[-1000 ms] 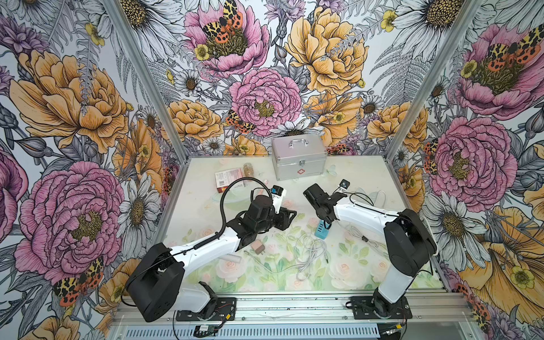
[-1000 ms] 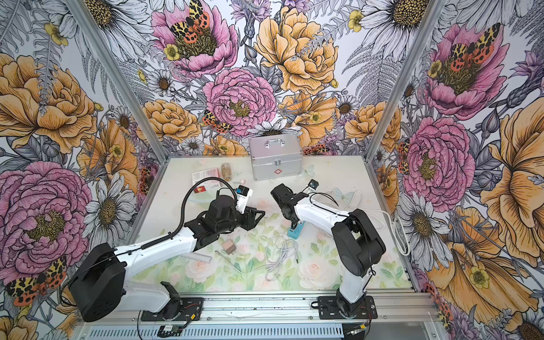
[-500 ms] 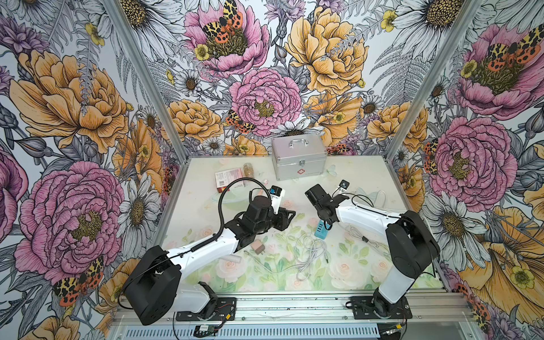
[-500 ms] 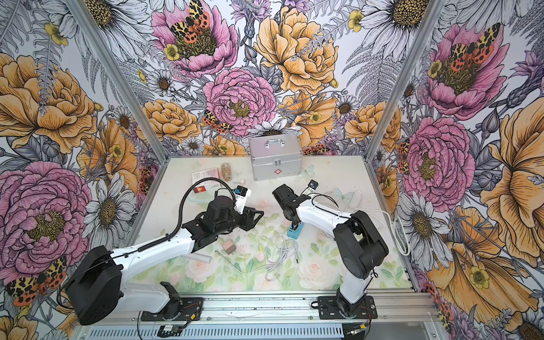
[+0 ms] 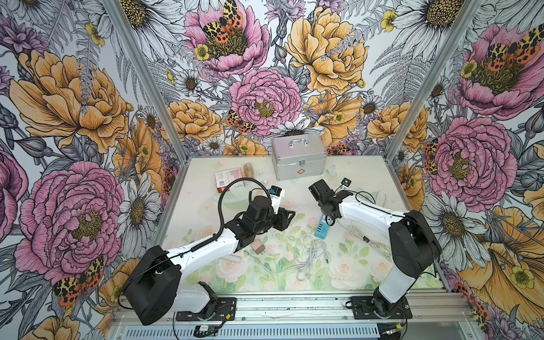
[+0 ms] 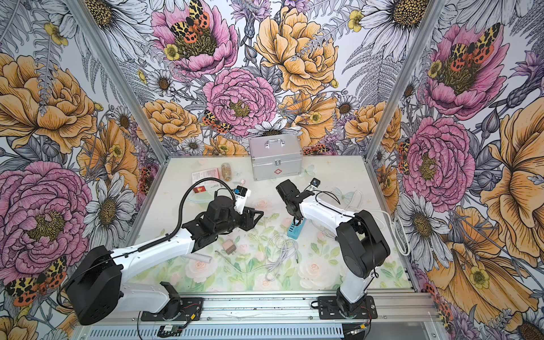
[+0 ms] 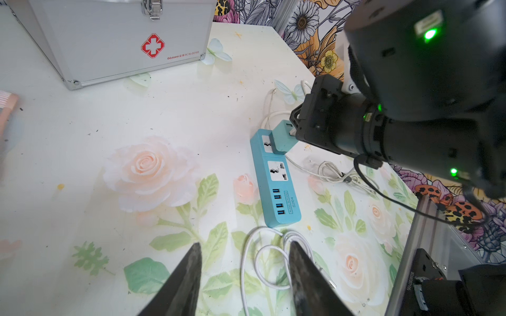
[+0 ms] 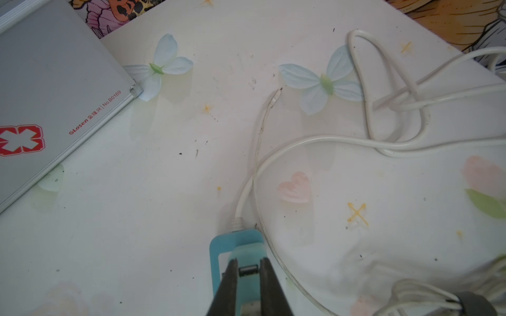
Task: Charge the electric toothbrush
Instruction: Insert the charging cable into the plug, then pick up the charging cable from the center of the board.
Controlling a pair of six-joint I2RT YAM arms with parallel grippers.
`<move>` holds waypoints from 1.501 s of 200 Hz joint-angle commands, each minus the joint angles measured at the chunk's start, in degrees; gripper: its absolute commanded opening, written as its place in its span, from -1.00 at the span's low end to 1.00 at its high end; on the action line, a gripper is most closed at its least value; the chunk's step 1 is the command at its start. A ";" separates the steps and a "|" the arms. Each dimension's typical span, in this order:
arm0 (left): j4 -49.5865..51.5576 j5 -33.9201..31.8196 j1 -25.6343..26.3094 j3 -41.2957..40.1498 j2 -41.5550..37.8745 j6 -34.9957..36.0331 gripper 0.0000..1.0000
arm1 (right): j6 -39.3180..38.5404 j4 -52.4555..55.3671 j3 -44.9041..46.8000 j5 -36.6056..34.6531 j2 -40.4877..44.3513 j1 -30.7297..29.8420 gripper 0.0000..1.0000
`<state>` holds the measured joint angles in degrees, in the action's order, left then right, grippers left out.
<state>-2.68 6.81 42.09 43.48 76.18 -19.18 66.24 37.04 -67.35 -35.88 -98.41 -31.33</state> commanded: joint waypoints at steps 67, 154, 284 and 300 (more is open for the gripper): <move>1.18 -2.06 -0.77 1.31 -2.00 0.54 0.06 | -1.37 3.92 1.61 9.26 5.82 -2.37 0.14; 2.23 -2.06 -0.73 3.01 -1.83 1.26 0.07 | -7.61 1.07 0.31 23.15 8.61 -4.17 0.47; 7.76 -6.63 -3.84 11.21 1.26 -1.95 0.07 | -20.47 5.85 -11.91 35.11 9.81 11.35 0.46; 7.98 -7.32 -1.90 13.73 3.90 -1.18 0.07 | -21.24 5.90 -10.35 32.18 7.57 16.05 0.45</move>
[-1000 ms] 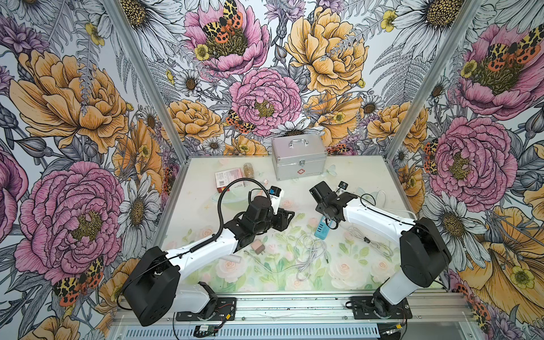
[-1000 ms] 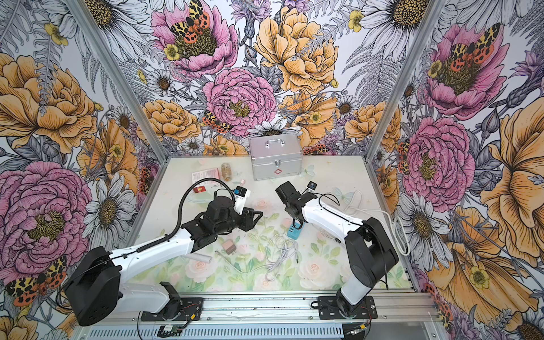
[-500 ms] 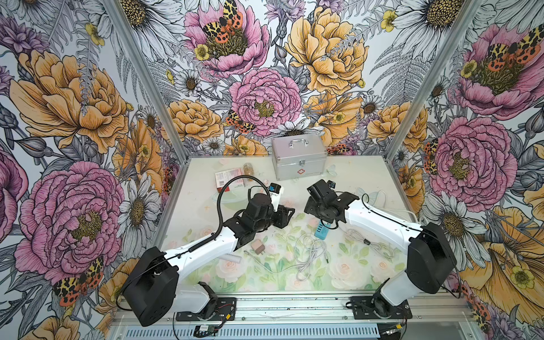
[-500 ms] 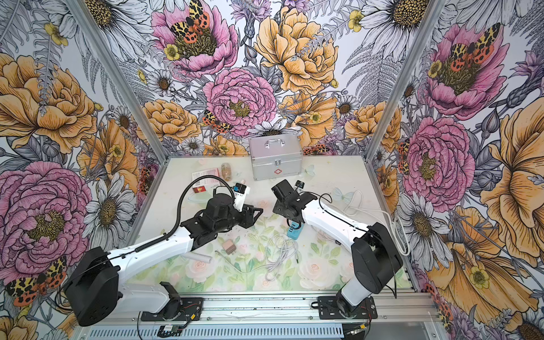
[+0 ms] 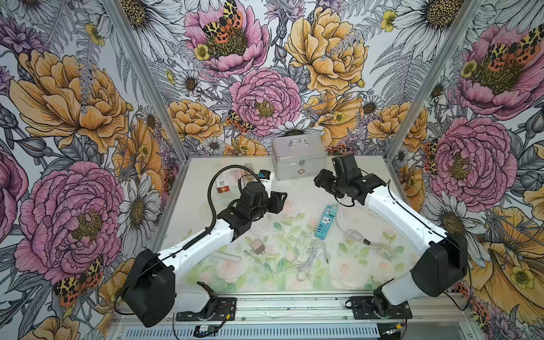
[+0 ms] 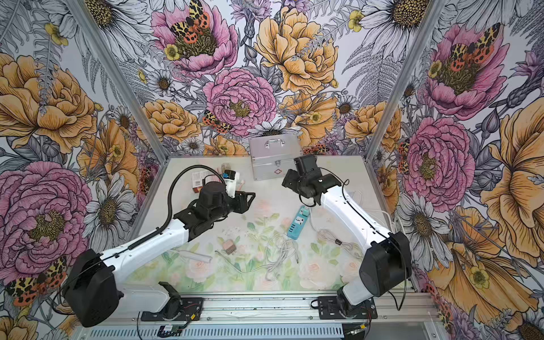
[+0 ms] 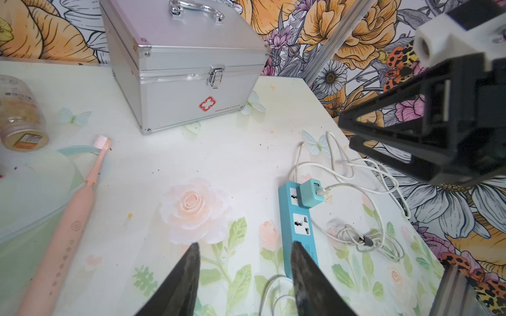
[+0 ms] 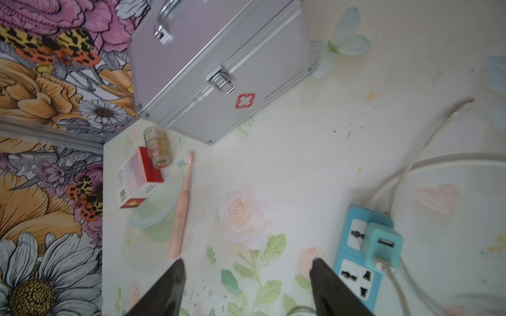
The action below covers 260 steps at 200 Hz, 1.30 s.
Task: Charge the electric toothbrush
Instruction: Pick up the charging cable from the center of the board.
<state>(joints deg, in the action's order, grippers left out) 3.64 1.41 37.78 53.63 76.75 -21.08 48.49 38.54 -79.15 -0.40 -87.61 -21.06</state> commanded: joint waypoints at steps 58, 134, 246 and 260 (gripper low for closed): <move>1.02 -2.11 5.64 10.08 11.57 1.06 0.08 | -3.69 2.61 -1.90 -6.08 -20.26 12.59 0.27; 0.75 -2.05 5.82 12.16 14.61 2.26 0.08 | -4.36 -1.02 -4.79 -8.39 -27.16 14.09 -0.09; 0.48 -2.62 5.30 11.85 14.95 2.62 0.09 | -4.98 -3.36 -4.33 -7.24 -32.07 15.74 -0.41; 0.49 -2.64 5.21 11.76 15.02 2.61 0.09 | -5.46 -3.74 -4.57 -7.58 -32.34 15.61 -0.47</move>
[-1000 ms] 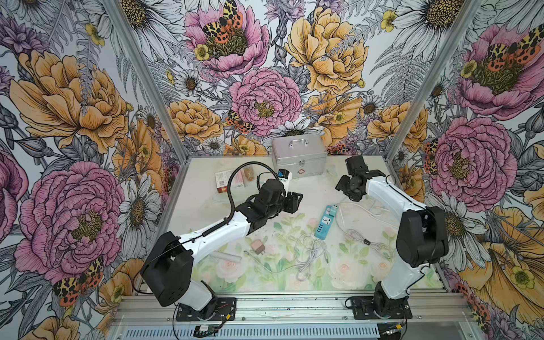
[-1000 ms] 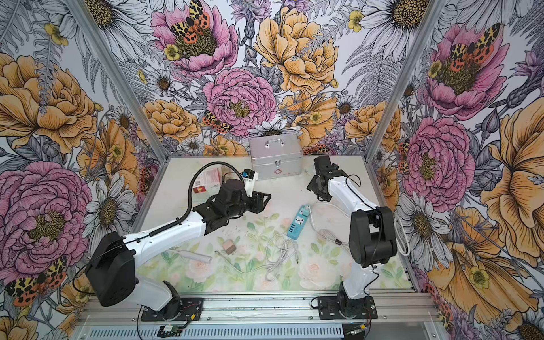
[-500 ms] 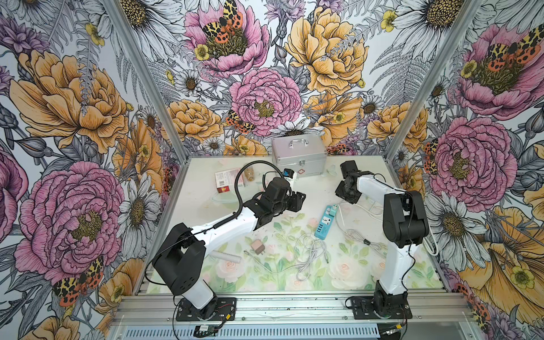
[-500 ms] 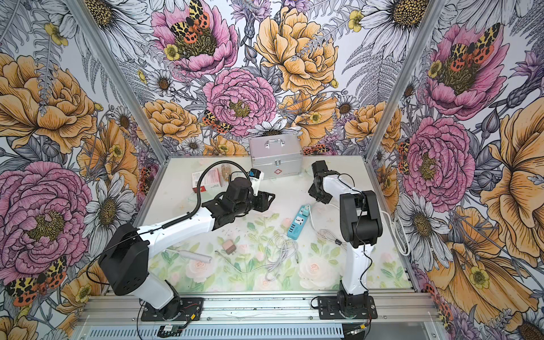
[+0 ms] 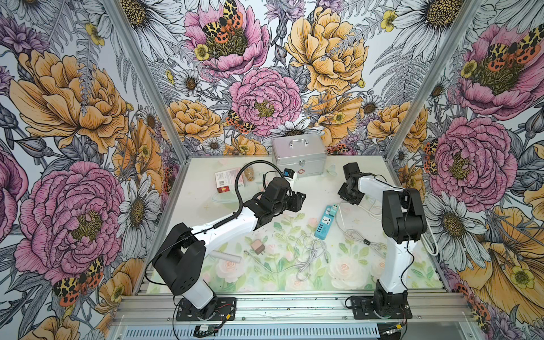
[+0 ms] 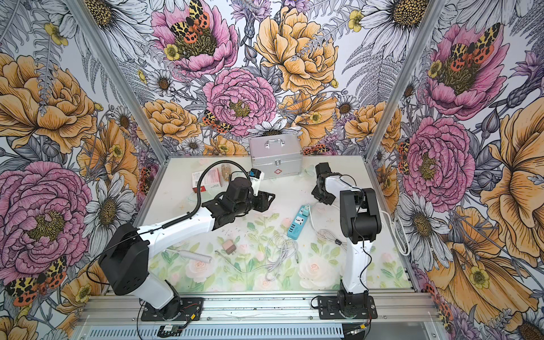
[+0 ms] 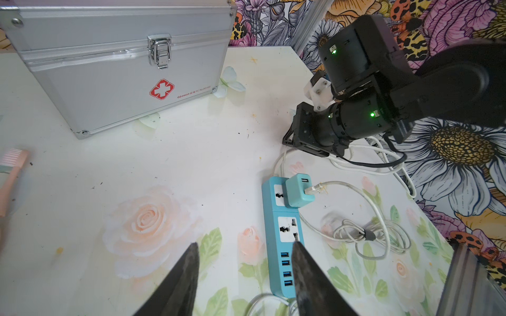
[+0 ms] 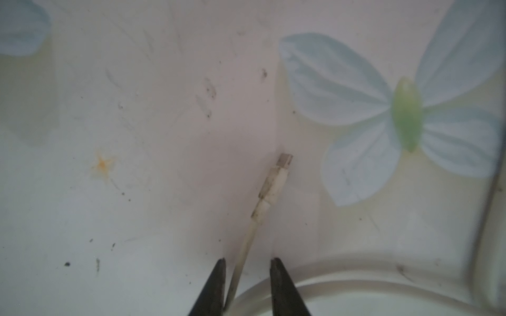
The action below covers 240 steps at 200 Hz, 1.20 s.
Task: Charge the electric toothbrush
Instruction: Pick up the charging cable from the center of the board.
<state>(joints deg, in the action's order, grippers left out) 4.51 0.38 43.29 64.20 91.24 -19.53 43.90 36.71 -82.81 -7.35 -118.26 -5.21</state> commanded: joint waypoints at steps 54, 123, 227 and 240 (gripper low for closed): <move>-0.43 -1.42 -0.82 1.10 0.44 1.11 0.09 | -2.68 -3.08 -1.34 -0.82 -0.53 -0.15 -0.79; 2.26 2.60 -2.17 2.80 -3.97 -1.99 0.11 | -16.41 -10.83 6.64 2.10 18.09 -2.03 -1.00; -10.90 11.23 1.09 7.42 -4.16 -9.69 -0.01 | -30.84 -30.68 26.11 23.45 48.15 -12.57 -1.00; -13.46 12.61 1.47 8.14 -2.77 -10.98 -0.02 | -29.81 -33.64 28.25 25.19 49.69 -12.76 -1.00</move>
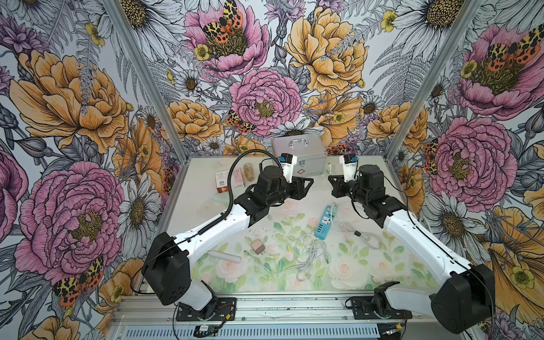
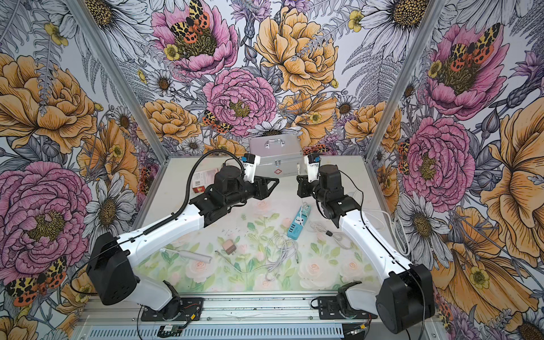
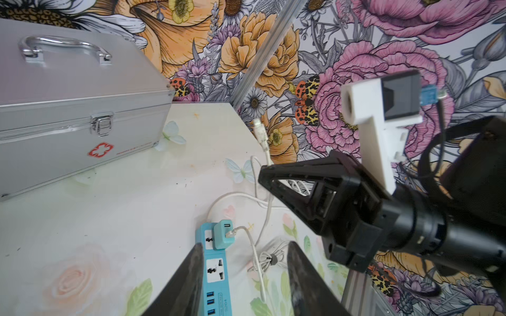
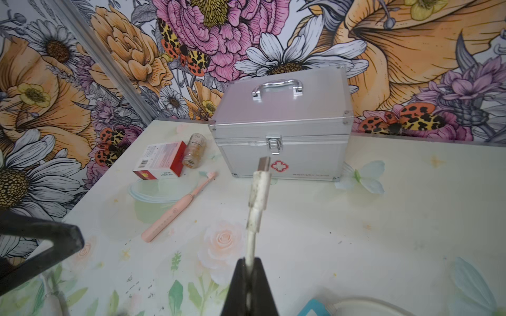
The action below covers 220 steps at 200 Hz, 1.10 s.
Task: Charge the electric toothbrush
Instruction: Pick up the charging cable from the center of the board.
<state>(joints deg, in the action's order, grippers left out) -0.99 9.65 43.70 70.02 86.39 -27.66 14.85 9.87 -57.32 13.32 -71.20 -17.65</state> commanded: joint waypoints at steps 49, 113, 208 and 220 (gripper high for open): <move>-10.31 7.14 0.29 5.48 6.46 -2.66 -0.11 | 3.43 -13.12 5.77 12.62 3.61 -0.42 -1.00; -13.07 25.03 -6.41 6.22 7.12 -2.06 -0.09 | 4.48 -10.41 4.43 23.02 3.89 0.12 -1.00; -9.58 31.66 -9.24 9.96 10.95 -1.91 -0.21 | 4.13 -10.57 3.35 25.52 3.35 0.42 -1.00; -9.38 32.32 -9.30 10.48 11.32 -2.29 -0.25 | 4.14 -10.65 3.44 25.39 3.35 0.42 -1.00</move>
<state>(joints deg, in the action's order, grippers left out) -11.79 39.11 35.18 79.07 97.08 -30.11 18.85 0.16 -51.66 37.82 -68.18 -17.65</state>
